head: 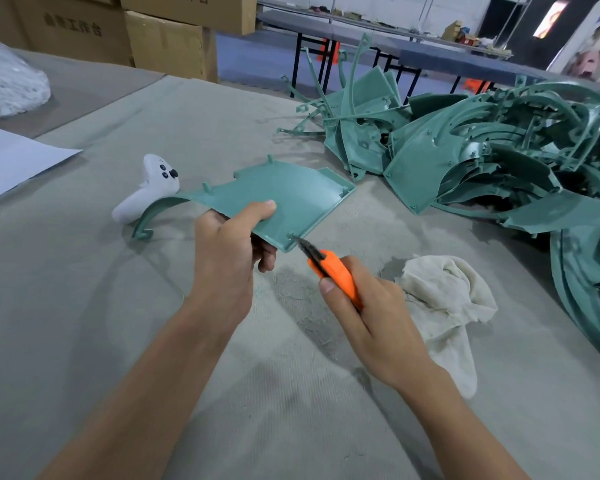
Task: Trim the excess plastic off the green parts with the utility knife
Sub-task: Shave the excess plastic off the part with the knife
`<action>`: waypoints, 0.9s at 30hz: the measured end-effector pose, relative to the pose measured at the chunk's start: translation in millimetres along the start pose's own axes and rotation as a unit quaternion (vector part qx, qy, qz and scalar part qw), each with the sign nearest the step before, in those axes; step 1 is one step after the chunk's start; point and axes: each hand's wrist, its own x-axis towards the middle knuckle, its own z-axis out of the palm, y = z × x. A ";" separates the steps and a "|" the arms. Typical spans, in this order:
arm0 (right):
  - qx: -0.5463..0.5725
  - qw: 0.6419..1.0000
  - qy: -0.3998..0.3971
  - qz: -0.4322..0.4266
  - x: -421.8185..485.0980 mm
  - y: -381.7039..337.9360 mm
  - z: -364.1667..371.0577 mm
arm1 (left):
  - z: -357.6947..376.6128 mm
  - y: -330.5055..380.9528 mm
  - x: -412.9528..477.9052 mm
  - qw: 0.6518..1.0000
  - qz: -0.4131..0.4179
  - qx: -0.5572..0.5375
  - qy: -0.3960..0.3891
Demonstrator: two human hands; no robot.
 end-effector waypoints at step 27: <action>-0.040 0.999 -0.026 0.003 -1.2 -4.2 1.9 | -0.4 -3.0 1.3 1.000 -0.001 -0.011 0.001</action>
